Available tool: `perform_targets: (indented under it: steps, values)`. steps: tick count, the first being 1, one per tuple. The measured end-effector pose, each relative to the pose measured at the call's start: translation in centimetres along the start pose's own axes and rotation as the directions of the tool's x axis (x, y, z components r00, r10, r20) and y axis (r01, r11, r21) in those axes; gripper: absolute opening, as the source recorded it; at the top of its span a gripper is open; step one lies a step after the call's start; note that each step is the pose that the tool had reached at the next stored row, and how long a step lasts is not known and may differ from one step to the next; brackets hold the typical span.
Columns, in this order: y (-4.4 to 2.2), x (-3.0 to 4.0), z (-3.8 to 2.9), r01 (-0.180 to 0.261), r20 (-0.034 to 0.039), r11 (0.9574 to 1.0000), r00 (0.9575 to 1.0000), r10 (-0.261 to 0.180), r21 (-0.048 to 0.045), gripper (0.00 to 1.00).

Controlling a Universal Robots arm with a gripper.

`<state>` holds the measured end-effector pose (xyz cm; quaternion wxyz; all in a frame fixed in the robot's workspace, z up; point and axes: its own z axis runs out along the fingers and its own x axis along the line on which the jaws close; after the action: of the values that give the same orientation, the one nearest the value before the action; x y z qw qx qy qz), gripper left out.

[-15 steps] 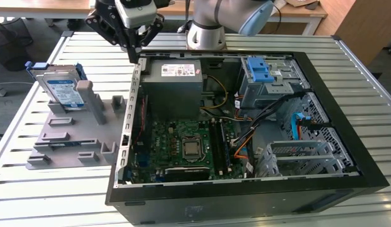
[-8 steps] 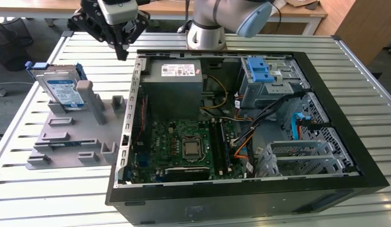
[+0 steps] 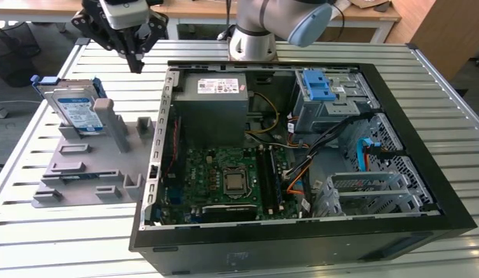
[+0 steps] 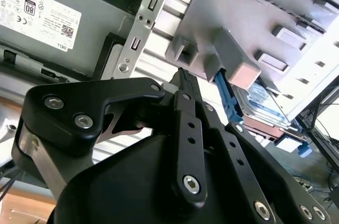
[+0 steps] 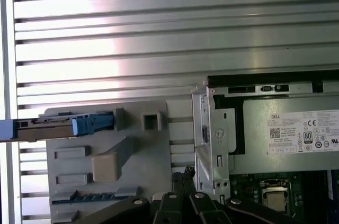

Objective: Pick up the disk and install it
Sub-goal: 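Reach for the disk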

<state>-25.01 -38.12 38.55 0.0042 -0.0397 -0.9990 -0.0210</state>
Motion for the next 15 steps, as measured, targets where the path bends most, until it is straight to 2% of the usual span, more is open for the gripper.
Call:
perform_targets:
  steps: [4,15]
  values:
    - [0.0,0.5,0.03,0.0,-0.0002,1.0,1.0,0.0,-0.0001,0.11]
    - [-0.01,0.56,0.03,0.0,-0.0002,1.0,1.0,0.0,0.0,0.11]
